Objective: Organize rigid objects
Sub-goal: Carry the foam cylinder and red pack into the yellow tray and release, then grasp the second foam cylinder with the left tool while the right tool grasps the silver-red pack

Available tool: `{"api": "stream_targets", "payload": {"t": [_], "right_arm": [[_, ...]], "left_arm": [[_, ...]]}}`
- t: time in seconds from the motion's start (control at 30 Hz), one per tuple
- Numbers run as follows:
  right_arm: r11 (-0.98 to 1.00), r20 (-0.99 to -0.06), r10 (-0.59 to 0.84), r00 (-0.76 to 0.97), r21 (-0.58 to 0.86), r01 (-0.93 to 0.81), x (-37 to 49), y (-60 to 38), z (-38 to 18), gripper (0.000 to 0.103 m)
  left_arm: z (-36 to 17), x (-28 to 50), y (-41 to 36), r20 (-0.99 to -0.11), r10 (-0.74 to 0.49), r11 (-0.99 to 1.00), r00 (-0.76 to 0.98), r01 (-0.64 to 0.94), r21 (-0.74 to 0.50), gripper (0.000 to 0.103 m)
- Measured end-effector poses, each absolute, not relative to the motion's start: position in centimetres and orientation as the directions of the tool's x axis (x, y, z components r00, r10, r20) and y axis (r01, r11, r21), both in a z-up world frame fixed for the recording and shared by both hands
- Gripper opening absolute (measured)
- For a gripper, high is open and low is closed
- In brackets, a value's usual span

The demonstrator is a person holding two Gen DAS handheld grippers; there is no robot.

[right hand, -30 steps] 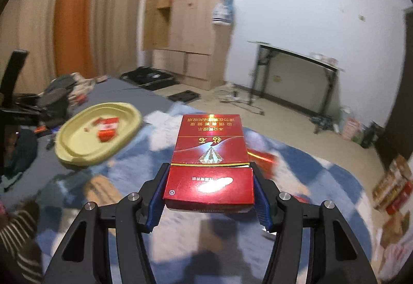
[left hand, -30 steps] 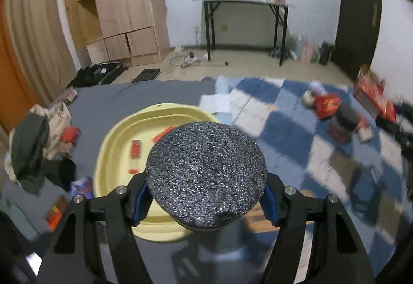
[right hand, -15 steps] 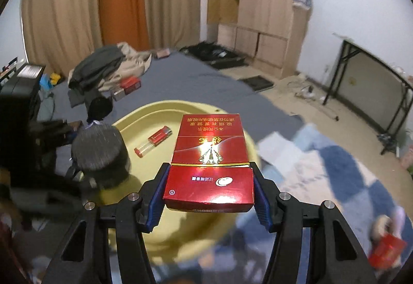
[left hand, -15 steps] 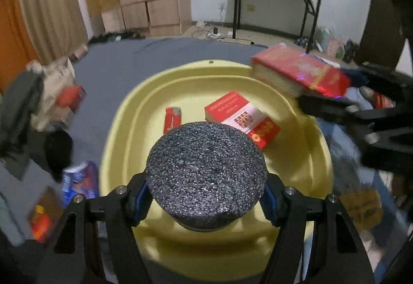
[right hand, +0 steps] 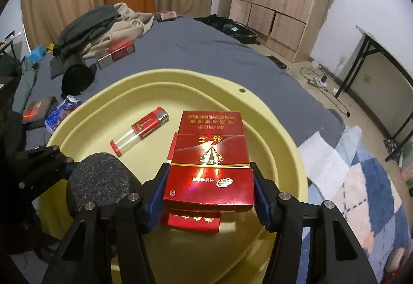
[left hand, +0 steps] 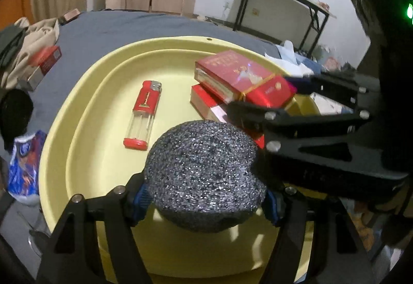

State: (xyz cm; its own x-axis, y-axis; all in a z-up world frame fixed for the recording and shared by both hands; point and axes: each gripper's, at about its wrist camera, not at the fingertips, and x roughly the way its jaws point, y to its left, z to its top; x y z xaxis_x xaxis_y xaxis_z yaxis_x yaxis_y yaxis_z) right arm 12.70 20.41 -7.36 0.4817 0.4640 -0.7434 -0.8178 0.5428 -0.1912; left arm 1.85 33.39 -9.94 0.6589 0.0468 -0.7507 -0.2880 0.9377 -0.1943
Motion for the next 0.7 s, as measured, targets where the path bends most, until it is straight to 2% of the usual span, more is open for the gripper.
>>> {"api": "stream_targets", "payload": {"t": [0.1,0.17,0.2,0.23,0.27,0.33,0.5,0.6,0.7], "right_arm": [[0.542,-0.755,0.462,0.467,-0.177,-0.822,13.0,20.8,-8.1,0.058],[0.540,-0.755,0.472,0.455,-0.161,-0.826,13.0,20.6,-7.9,0.059],[0.541,-0.756,0.477,0.449,-0.151,-0.828,13.0,20.5,-7.7,0.059],[0.542,-0.755,0.480,0.447,-0.145,-0.828,12.9,20.3,-7.5,0.061],[0.543,-0.753,0.484,0.445,-0.141,-0.828,12.8,20.0,-7.1,0.064],[0.548,-0.742,0.502,0.445,-0.125,-0.827,12.3,19.1,-6.1,0.085],[0.607,-0.700,0.549,0.457,-0.042,-0.794,10.4,13.9,-1.9,0.089],[0.683,-0.634,0.578,0.515,0.030,-0.730,8.7,8.1,1.5,0.098],[0.752,-0.591,0.561,0.580,0.071,-0.655,6.3,1.1,4.5,0.100]], "left_arm": [[-10.1,2.1,33.6,-0.768,0.038,0.932,0.639,-0.299,-0.203,0.074],[-10.0,2.3,33.6,-0.786,0.036,0.940,0.617,-0.289,-0.184,0.080],[-9.8,2.1,33.4,-0.794,0.044,0.941,0.607,-0.293,-0.171,0.091],[-9.4,1.6,33.1,-0.798,0.052,0.941,0.600,-0.297,-0.161,0.096],[-9.0,1.3,32.9,-0.801,0.049,0.943,0.597,-0.291,-0.160,0.097],[-8.0,0.4,32.1,-0.817,0.044,0.957,0.575,-0.260,-0.131,0.099],[-3.2,-1.2,28.4,-0.835,0.090,0.985,0.544,-0.171,-0.006,0.103],[0.4,-1.3,25.2,-0.816,0.088,0.988,0.571,-0.156,-0.003,0.103],[2.5,-1.1,21.2,-0.789,0.068,0.987,0.611,-0.154,-0.035,0.103]]}}
